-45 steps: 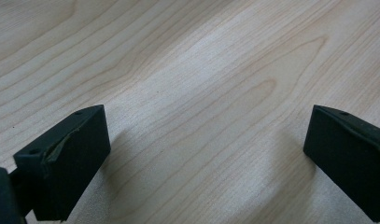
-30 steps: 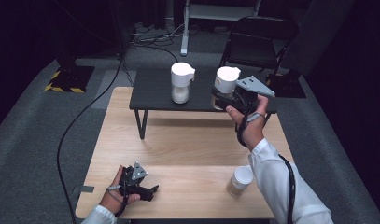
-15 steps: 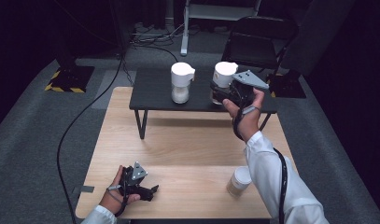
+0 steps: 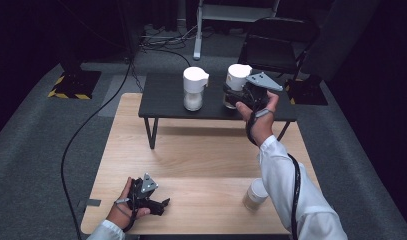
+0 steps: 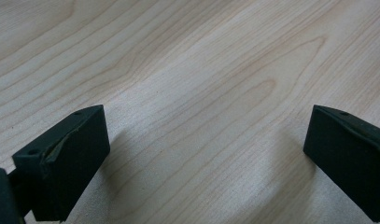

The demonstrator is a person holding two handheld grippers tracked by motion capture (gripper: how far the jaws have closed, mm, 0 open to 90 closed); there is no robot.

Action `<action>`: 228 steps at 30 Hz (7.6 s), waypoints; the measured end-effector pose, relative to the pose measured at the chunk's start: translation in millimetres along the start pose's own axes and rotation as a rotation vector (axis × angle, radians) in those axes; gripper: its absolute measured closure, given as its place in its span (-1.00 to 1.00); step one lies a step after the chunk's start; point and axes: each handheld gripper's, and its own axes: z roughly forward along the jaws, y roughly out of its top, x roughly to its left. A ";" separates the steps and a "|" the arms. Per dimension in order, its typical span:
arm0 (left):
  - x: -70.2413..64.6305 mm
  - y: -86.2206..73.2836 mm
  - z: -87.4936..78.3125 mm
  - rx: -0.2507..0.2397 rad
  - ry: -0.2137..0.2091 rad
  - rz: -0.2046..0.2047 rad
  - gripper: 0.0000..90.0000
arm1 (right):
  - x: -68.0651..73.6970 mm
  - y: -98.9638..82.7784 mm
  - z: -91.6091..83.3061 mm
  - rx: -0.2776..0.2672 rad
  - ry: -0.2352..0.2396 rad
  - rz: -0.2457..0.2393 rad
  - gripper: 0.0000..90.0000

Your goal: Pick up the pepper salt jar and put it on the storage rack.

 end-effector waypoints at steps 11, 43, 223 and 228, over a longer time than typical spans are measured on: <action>0.0 0.0 0.0 0.000 0.000 0.000 -0.99 | 0.3 -6.2 8.7 0.017 0.003 -0.009 -0.34; 0.2 -0.2 -0.3 0.000 0.000 0.003 -0.99 | -8.2 -2.1 11.3 0.057 0.028 0.002 -0.48; 0.1 -0.2 -0.5 0.002 0.000 0.004 -0.99 | -123.3 -212.6 -205.9 0.234 0.205 -0.221 -0.98; 0.1 -0.2 -0.5 0.001 0.000 0.004 -0.99 | -125.0 -216.1 -202.5 0.270 0.209 -0.243 -0.98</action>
